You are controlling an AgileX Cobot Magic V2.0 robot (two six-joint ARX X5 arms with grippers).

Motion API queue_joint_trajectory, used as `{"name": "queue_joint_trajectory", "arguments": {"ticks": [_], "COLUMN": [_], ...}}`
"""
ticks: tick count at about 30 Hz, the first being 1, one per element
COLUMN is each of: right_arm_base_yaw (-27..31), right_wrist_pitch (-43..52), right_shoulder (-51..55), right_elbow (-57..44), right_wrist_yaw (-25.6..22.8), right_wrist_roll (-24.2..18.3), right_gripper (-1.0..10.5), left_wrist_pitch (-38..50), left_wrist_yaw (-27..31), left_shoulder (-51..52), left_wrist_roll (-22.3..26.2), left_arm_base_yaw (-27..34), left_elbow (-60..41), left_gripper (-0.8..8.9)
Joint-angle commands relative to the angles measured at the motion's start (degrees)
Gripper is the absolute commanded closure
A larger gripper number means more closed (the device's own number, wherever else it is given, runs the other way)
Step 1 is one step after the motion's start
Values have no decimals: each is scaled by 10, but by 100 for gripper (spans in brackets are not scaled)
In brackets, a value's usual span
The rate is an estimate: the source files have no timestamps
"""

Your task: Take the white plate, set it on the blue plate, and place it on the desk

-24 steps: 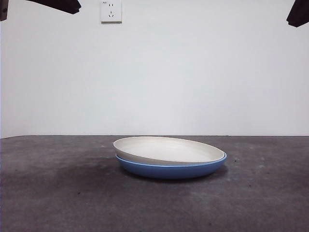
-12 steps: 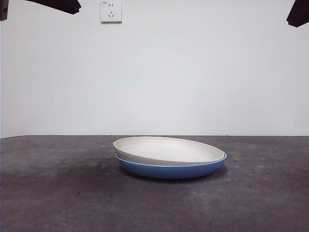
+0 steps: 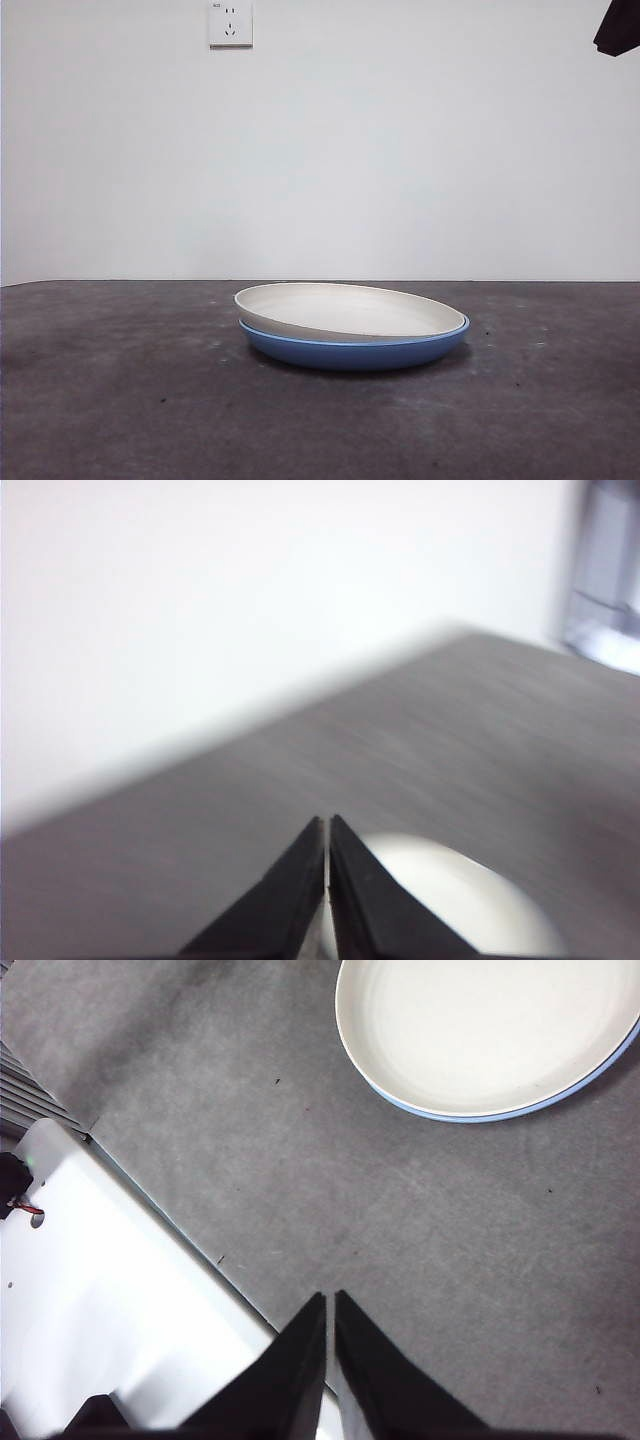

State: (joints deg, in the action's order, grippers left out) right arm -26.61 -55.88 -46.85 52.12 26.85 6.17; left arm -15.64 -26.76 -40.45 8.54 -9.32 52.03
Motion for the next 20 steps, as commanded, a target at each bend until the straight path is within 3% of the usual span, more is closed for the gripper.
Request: {"name": "queue_joint_trajectory", "arguments": {"ticks": [1,5,8,20], "right_arm_base_yaw": [-4,-4,-4,-4], "right_wrist_pitch": [6,6,6,5], "right_shoulder": [-2,-2,-2,-2], "right_elbow": [4,4,4,4], "right_wrist_yaw": [2,2,2,2], "right_wrist_roll": [-7,-7,-7,-7], "right_gripper": [939,939,939,939], "left_wrist_pitch": [70,111,114,108], "left_wrist_yaw": [81,192,237,257], "left_shoulder": [58,153,216,375], "left_wrist_roll": [11,11,11,-5], "left_arm_base_yaw": [46,90,110,136], "left_elbow": [-51,-144,-212,-436], "left_gripper": [804,804,804,804]}}
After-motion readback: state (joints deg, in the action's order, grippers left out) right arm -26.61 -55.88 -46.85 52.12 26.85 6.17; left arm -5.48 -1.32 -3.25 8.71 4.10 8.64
